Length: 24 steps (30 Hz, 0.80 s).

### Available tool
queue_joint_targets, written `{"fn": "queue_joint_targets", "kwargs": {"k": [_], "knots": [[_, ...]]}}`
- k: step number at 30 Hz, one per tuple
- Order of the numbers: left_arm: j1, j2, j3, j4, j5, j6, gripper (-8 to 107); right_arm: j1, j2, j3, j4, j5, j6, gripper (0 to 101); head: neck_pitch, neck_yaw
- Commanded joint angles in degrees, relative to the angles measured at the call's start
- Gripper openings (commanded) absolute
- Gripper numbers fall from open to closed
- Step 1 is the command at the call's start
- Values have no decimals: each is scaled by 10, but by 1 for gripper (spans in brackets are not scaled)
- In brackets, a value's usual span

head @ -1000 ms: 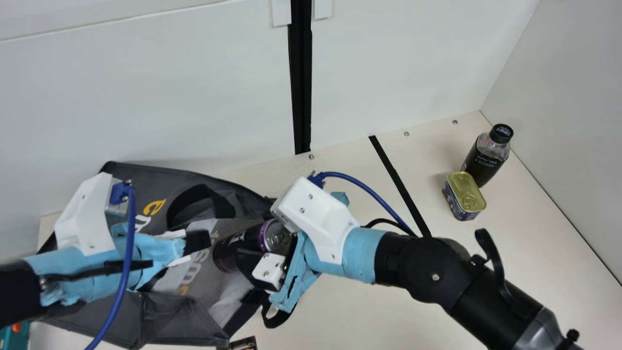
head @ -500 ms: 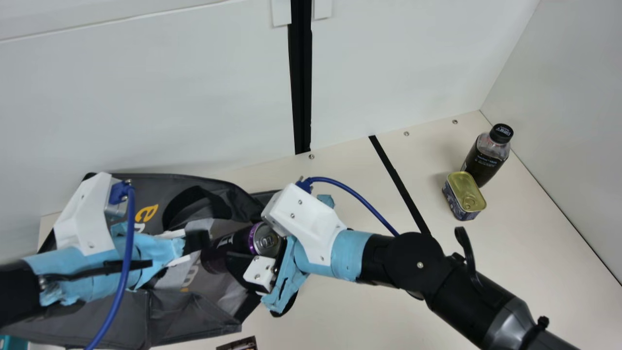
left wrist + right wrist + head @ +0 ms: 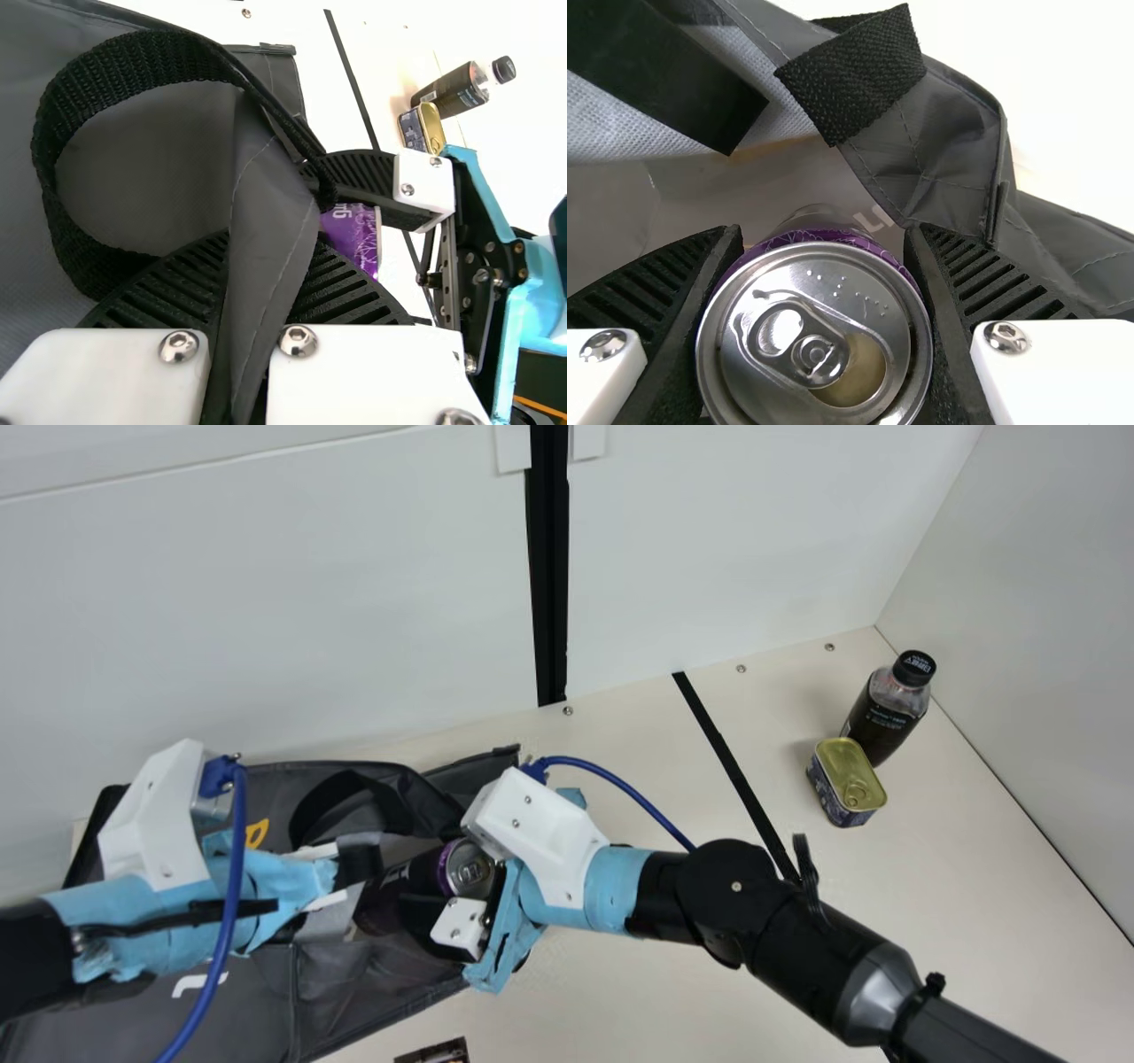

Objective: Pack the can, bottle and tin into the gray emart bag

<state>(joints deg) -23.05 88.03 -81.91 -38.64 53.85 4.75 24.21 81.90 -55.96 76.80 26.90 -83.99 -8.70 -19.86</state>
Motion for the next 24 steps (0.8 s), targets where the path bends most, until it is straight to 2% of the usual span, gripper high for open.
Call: {"fn": "queue_joint_targets", "kwargs": {"k": [1, 13, 16, 18, 24], "knots": [[0, 0, 0, 0, 0, 0, 10, 0, 2, 1, 8, 4, -9, 0, -13, -1], [0, 0, 0, 0, 0, 0, 10, 1, 19, 9, 39, 19, -43, 0, -13, -1], [0, 0, 0, 0, 0, 0, 10, 1, 23, 7, 43, 22, -46, 10, -13, -1], [0, 0, 0, 0, 0, 0, 10, 1, 26, 6, 45, 24, -49, 0, -13, -1], [0, 0, 0, 0, 0, 0, 10, 0, 33, 2, 43, 26, -50, 20, -13, -1]]}}
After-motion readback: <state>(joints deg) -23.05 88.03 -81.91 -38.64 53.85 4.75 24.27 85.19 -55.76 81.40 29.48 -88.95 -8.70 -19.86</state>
